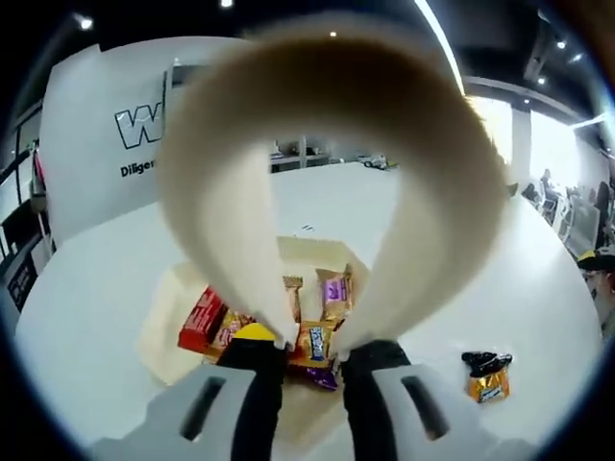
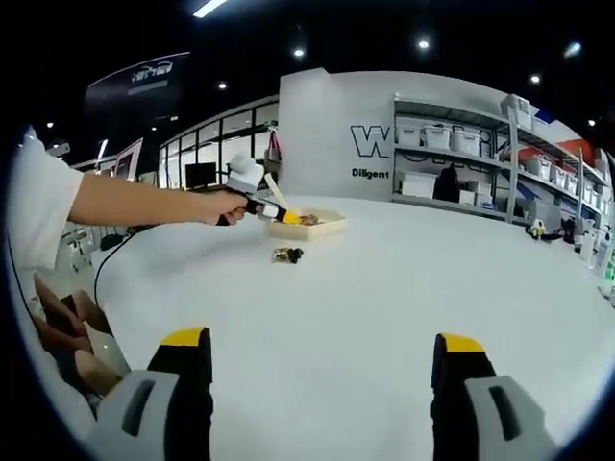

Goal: Place the target food into the container with the food tongs after gripping and lifting it, then release it inside without dropping or visibly crushing the food.

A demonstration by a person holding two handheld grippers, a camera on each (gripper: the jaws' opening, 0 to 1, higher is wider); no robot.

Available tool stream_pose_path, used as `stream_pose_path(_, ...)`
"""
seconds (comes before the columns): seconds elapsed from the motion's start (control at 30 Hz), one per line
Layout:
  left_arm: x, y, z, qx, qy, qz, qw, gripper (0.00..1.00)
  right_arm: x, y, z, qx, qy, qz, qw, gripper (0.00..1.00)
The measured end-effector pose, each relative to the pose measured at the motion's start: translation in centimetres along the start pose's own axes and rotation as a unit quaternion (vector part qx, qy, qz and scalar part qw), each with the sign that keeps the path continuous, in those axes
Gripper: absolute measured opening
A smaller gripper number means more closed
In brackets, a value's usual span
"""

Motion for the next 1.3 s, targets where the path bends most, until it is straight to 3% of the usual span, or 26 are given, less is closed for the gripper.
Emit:
stream_pose_path(0.2,-0.1,0.0,0.2,0.009,0.001,0.001,1.0000,0.23,0.7,-0.1,0.2,0.004,0.005,-0.003,1.0000,0.94)
stream_pose_path(0.7,0.7,-1.7,1.4,0.034,-0.011,-0.002,0.9994,0.25,0.3,-0.2,0.3,0.010,0.009,0.004,0.9999,0.94)
stream_pose_path(1.03,2.6,-3.8,3.1,0.052,-0.007,-0.016,0.9985,0.25,-0.8,-0.6,0.6,0.021,0.010,0.018,0.9996,0.94)
stream_pose_path(1.3,4.7,-5.2,3.3,0.057,-0.001,-0.032,0.9978,0.26,-1.5,-1.0,0.9,0.027,0.009,0.025,0.9993,0.94)
Point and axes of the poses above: the point that each gripper's makers call its tool centre point, and the gripper's own axes: y roughly forward along the fingers, x roughly to its right, z roughly out of its top, the point moved 3 cm from there along -y, roughly backward along the fingers, and after that the axes turned 10 degrees about -z, right-handed, at the moved point
